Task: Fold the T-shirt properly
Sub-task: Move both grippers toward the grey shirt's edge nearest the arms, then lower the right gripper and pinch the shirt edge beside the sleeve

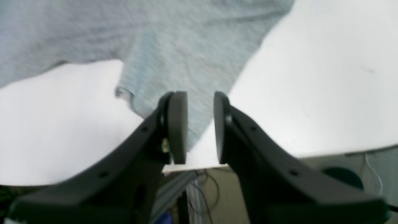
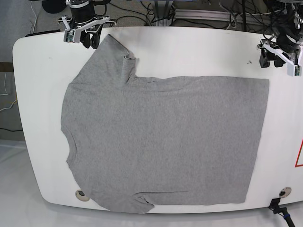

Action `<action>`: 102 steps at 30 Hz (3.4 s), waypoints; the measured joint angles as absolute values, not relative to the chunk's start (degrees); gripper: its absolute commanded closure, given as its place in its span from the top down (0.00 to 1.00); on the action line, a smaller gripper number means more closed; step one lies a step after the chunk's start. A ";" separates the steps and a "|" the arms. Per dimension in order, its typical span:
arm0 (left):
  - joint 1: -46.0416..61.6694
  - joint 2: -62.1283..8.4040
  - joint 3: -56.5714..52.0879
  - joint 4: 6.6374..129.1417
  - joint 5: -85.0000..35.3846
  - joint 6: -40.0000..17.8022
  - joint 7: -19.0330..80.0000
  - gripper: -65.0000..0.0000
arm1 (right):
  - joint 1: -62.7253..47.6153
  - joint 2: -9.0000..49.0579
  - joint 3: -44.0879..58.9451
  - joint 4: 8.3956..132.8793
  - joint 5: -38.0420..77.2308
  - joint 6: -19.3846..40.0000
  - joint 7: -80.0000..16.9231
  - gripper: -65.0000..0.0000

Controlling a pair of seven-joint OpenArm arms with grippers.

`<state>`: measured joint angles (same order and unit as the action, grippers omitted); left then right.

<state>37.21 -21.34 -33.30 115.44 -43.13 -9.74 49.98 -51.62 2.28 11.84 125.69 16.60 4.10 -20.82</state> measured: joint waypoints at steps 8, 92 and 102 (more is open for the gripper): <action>32.51 -22.55 -34.20 110.74 -45.06 -10.33 52.03 0.45 | -51.00 2.39 15.46 124.53 24.53 9.76 -26.13 0.21; 32.99 -22.09 -30.63 108.20 -38.83 -9.89 44.29 0.47 | -32.34 1.76 35.38 101.80 46.28 24.05 -47.18 0.26; 32.84 -22.11 -30.63 108.20 -38.83 -9.89 44.29 0.47 | -30.22 1.76 35.38 100.01 46.26 24.10 -47.37 0.27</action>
